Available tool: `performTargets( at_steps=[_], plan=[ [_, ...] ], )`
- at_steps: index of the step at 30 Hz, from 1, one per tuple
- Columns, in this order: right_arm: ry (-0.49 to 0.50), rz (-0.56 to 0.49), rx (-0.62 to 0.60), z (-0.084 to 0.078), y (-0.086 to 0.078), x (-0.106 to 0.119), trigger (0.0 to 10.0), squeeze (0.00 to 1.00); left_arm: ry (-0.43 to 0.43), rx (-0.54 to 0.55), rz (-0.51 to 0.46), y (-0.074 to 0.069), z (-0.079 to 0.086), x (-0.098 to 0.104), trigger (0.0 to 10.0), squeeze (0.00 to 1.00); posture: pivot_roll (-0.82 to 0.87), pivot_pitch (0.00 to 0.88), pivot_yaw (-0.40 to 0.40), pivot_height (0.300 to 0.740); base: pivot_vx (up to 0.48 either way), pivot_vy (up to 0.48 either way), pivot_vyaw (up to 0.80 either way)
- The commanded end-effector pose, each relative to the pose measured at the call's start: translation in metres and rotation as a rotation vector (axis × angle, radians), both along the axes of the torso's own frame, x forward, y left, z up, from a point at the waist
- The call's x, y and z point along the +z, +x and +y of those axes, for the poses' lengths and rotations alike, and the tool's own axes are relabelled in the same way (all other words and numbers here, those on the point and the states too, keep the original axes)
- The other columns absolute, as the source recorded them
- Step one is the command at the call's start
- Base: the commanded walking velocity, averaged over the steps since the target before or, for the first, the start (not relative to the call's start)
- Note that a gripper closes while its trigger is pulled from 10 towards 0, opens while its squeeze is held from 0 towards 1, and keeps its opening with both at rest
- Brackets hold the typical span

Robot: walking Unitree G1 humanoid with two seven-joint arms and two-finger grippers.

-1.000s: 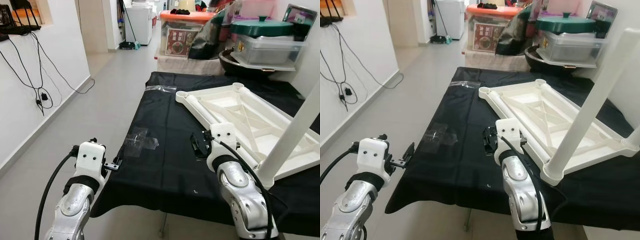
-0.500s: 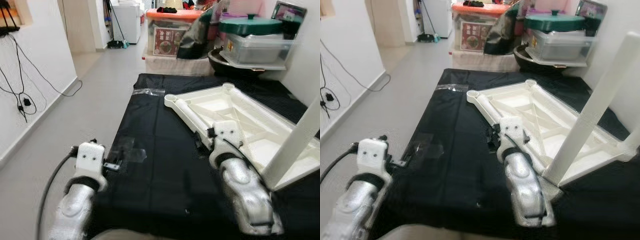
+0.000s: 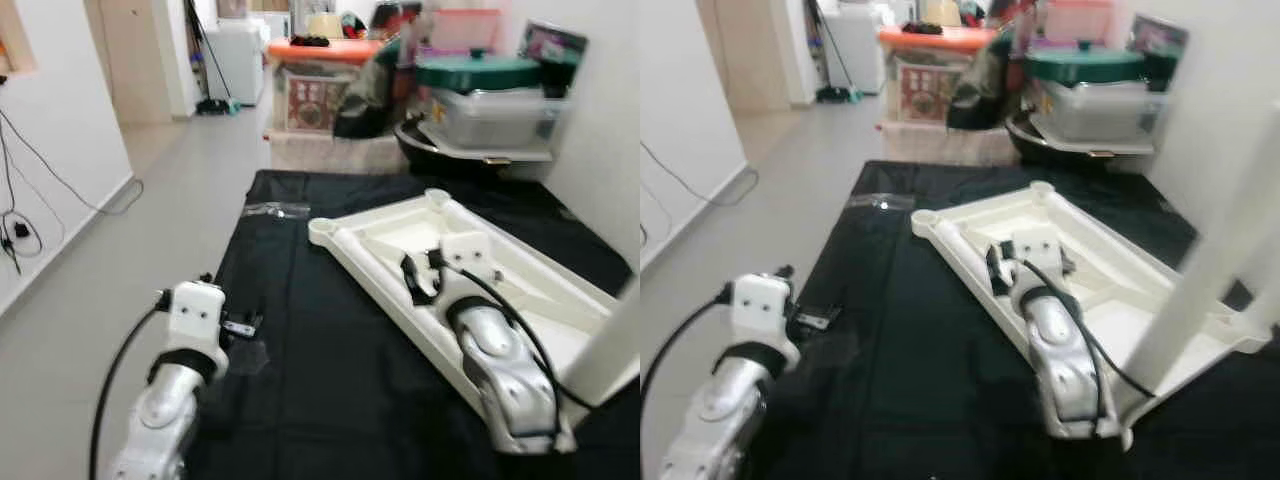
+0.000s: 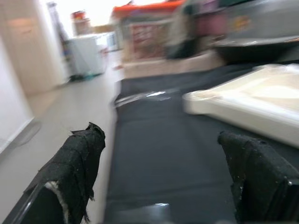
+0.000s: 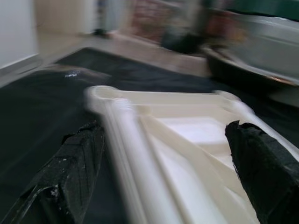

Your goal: Building children table

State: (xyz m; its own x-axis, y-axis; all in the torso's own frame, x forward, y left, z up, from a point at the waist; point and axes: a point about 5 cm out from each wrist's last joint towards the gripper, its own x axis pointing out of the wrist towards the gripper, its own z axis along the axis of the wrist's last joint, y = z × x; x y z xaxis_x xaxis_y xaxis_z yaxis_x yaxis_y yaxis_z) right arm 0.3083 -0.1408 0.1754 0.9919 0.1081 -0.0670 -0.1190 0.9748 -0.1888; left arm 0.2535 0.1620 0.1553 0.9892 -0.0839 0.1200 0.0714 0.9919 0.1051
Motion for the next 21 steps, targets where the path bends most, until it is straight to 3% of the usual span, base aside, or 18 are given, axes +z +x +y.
performTargets(
  at_steps=[1,4,12,15,17,20,21],
  plan=[
    [-0.010,0.014,-0.007,-0.007,0.003,-0.003,10.0,0.00,0.001,-0.015,-0.003,0.001,-0.005,0.000,10.0,0.00,0.05,0.000,-0.096,0.740,0.330,0.000,0.00],
    [-0.012,0.029,0.056,0.001,0.006,-0.006,10.0,0.00,0.003,-0.014,-0.009,0.002,-0.005,0.001,10.0,0.00,0.06,0.000,-0.103,0.740,0.320,0.000,0.00],
    [-0.003,0.062,0.141,0.013,0.005,-0.012,10.0,0.00,0.014,-0.013,-0.012,0.000,-0.007,0.000,10.0,0.00,0.07,0.000,-0.113,0.740,0.000,0.000,0.00],
    [-0.034,0.087,0.340,0.034,0.001,-0.017,10.0,0.00,0.020,-0.012,-0.011,0.001,-0.006,0.000,10.0,0.00,0.07,0.000,-0.113,0.740,0.000,0.000,0.00],
    [-0.048,0.111,0.398,0.040,0.001,-0.022,10.0,0.00,0.025,-0.008,-0.012,0.001,-0.005,-0.001,10.0,0.00,0.07,0.000,-0.116,0.740,0.000,0.000,0.00],
    [-0.056,0.136,0.413,0.040,0.002,-0.028,10.0,0.00,0.027,-0.003,-0.014,0.002,-0.005,-0.001,10.0,0.00,0.08,0.000,-0.123,0.740,0.000,0.000,0.00],
    [-0.058,0.157,0.356,0.033,0.007,-0.032,10.0,0.00,0.028,0.002,-0.017,0.002,-0.004,0.000,10.0,0.00,0.08,0.000,-0.129,0.740,0.000,0.000,0.00]
  ],
)
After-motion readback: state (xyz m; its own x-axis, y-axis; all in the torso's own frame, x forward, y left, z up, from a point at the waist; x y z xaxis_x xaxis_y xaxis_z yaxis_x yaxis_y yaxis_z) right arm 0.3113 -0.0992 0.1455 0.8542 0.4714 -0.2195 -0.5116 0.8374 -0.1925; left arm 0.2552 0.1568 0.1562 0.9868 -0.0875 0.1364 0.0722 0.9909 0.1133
